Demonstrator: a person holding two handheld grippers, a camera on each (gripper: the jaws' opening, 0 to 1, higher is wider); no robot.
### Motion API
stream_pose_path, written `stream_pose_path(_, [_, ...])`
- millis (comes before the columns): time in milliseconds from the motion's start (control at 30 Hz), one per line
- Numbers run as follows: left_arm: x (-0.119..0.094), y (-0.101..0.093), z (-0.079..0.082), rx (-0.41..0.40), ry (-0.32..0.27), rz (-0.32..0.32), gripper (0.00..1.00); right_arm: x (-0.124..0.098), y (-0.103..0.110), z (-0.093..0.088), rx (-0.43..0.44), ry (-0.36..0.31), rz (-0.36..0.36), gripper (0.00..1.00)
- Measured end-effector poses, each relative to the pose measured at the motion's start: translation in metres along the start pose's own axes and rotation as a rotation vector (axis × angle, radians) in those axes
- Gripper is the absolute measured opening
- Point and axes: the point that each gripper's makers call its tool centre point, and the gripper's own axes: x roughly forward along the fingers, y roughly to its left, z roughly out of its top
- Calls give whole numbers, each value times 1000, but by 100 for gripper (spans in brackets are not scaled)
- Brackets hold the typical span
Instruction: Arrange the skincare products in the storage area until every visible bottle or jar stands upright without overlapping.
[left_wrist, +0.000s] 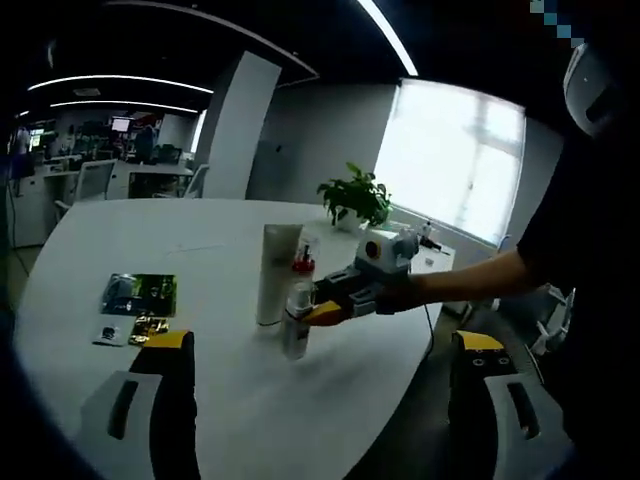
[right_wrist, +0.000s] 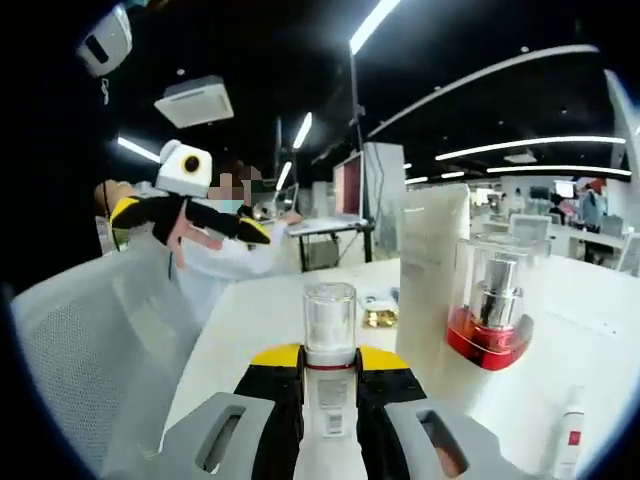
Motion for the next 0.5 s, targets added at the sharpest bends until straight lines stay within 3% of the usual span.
stream_pose_path(500, [6, 6, -2, -9, 8, -8, 98, -3, 5, -14, -25, 45, 26, 11])
